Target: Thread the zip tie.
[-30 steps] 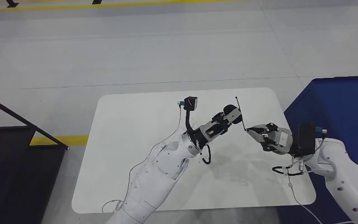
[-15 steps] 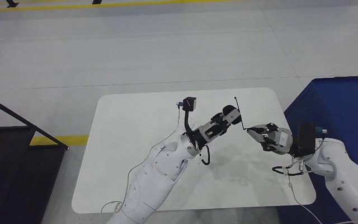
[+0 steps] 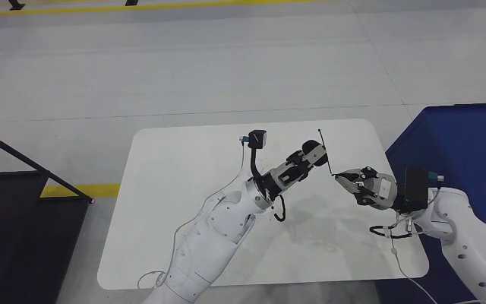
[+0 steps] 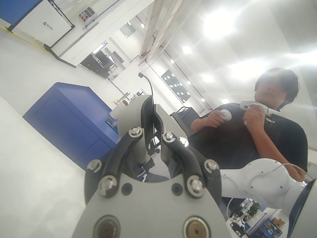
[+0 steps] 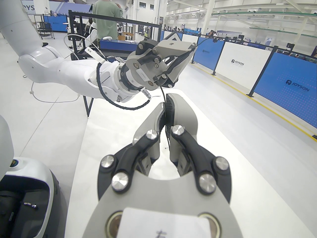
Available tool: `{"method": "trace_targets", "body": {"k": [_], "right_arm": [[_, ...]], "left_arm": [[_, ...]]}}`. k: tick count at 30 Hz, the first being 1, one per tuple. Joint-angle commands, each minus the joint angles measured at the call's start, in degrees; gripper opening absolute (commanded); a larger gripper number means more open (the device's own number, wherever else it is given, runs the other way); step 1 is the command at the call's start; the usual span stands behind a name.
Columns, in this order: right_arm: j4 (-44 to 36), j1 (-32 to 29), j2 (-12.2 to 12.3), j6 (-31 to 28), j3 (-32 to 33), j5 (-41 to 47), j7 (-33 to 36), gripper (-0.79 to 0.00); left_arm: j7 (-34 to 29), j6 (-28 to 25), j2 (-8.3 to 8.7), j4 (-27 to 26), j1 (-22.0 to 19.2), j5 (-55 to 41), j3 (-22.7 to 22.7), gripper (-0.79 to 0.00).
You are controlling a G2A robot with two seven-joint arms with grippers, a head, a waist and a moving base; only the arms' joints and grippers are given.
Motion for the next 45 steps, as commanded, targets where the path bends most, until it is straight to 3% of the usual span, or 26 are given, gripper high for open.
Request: {"method": "trace_targets", "body": {"k": [1,17,26,36,45], "right_arm": [[0.0,0.0,0.0,0.0,0.0,0.0,0.0,-0.785],[0.0,0.0,0.0,0.0,0.0,0.0,0.0,-0.785],[-1.3,-0.7,-0.7,1.6,0.6,4.6,4.2,-0.785],[-1.2,-0.1,-1.3,-0.9,-0.2,9.8,9.1,-0.785],[-2.3,0.3,-1.4,-0.9,-0.3,10.5,11.3,-0.785]], "left_arm": [[0.1,-0.1,-0.01,0.0,-0.1,0.5,0.1,-0.785],[-0.6,-1.0,0.31,-0.5,0.8,1.0,-0.2,-0.785],[-0.5,-2.6,0.48,-0.7,1.0,1.1,-0.4,-0.785],[5.9,-8.3,0.59,-0.9,1.8,10.4,-1.3,-0.785],[9.6,-7.9,0.23,-0.3,1.9,10.9,-0.7,-0.785]]}}
